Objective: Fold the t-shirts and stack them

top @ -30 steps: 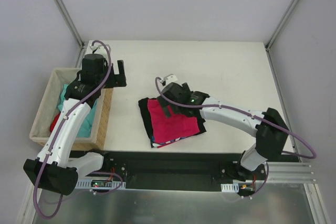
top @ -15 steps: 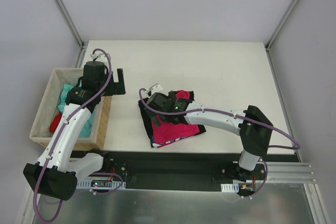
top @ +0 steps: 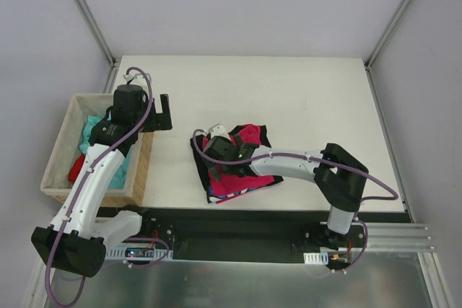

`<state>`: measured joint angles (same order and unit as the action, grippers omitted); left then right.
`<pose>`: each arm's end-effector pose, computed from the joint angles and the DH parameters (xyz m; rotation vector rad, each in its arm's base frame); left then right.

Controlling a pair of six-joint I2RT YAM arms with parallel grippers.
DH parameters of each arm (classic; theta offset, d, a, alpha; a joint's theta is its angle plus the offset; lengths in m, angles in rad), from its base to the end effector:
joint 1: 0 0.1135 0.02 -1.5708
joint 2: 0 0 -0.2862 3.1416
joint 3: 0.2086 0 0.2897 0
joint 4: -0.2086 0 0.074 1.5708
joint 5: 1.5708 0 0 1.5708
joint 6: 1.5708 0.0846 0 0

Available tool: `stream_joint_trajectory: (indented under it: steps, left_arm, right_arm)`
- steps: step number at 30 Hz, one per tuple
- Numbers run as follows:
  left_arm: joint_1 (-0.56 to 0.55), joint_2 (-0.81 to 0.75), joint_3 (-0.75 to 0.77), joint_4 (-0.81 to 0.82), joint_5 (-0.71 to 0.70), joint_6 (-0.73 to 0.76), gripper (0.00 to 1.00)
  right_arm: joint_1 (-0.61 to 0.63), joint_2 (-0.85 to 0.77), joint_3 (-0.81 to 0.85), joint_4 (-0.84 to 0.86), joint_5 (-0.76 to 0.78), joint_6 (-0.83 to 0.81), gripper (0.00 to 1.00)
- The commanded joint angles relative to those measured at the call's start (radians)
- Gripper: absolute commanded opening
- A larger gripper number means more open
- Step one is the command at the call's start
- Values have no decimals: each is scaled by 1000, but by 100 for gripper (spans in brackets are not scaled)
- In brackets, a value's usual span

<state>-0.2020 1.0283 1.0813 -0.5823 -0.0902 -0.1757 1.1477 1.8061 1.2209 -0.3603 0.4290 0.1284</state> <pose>0.2843 -0.0505 0.3536 -0.0267 2.1003 -0.1330 0.2146 0.3908 0.1629 -1.0209 2.1724 0.0420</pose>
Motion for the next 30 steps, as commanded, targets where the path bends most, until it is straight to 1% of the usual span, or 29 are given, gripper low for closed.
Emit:
stream_joint_trajectory:
  steps: [1, 5, 7, 10, 17, 24, 30]
  left_arm:
    - [0, 1, 0, -2, -26, -11, 99]
    - [0, 6, -1, -2, -39, -7, 99]
    - [0, 7, -1, -2, -39, -5, 99]
    - [0, 9, 0, -2, -37, -5, 99]
    - [0, 26, 8, -4, -42, -4, 99]
    - [0, 30, 8, -4, -49, -4, 99]
    - [0, 32, 3, -5, -54, -7, 99]
  right_arm:
    - [-20, 4, -44, 90, -58, 33, 97]
    - [-63, 6, -116, 184, -128, 69, 97]
    - [-109, 4, -179, 252, -194, 118, 97]
    - [-158, 7, -218, 296, -239, 145, 97]
    - [-223, -8, -205, 296, -249, 132, 97]
    - [-345, -40, -176, 245, -268, 97, 96]
    - [-378, -41, -140, 195, -262, 65, 97]
